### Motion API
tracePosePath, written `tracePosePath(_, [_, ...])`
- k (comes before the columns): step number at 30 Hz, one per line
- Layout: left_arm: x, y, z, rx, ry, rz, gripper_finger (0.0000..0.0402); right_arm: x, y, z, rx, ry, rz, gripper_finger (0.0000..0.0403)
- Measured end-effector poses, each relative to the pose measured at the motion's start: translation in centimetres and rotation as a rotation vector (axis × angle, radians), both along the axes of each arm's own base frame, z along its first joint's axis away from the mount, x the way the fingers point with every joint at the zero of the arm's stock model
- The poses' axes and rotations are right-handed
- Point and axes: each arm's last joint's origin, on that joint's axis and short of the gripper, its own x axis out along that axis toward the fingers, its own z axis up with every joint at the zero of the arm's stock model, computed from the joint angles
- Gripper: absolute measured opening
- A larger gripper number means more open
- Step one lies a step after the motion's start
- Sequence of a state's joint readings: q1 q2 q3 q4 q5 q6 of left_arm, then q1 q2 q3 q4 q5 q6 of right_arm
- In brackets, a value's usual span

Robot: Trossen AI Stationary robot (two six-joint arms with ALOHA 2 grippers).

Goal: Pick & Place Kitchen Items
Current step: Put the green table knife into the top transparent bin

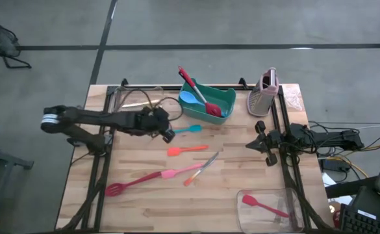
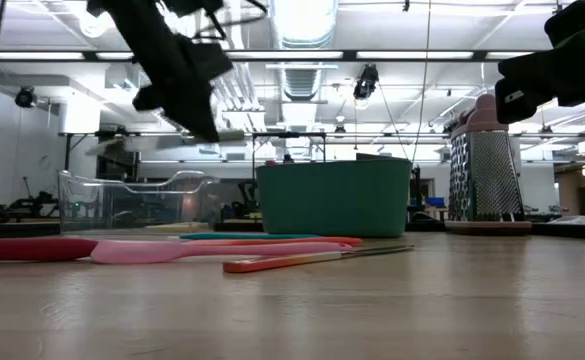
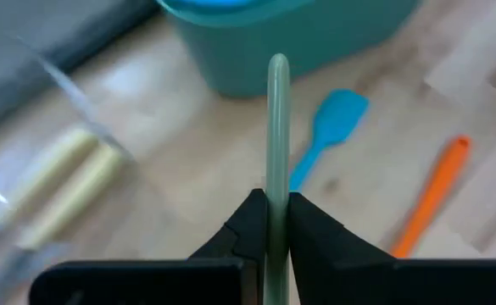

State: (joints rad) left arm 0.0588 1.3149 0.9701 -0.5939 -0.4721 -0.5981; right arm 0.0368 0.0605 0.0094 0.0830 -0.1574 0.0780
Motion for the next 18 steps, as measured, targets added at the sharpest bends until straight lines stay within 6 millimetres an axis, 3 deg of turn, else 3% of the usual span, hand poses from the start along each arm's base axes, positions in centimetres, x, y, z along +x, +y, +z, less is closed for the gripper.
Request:
tracePosePath(4, [-1.9,0.7,1.7,0.152,0.036,-0.012,0.0033,0.0,0.0,0.0,0.0,0.0,0.0,0.0008])
tracePosePath(10, [-3.7,2.7,2.6,0.336,0.16,-0.03,0.0036,0.0,0.0,0.0,0.0,0.0,-0.001,0.0008])
tracePosePath(13, [-4.2,3.9,2.5,0.451,0.294,-0.019,0.0037,0.0,0.0,0.0,0.0,0.0,-0.001,0.0008])
tracePosePath(18, [-4.6,6.1,1.2,0.455,0.417,0.0,0.0038,0.0,0.0,0.0,0.0,0.0,-0.001,0.0008])
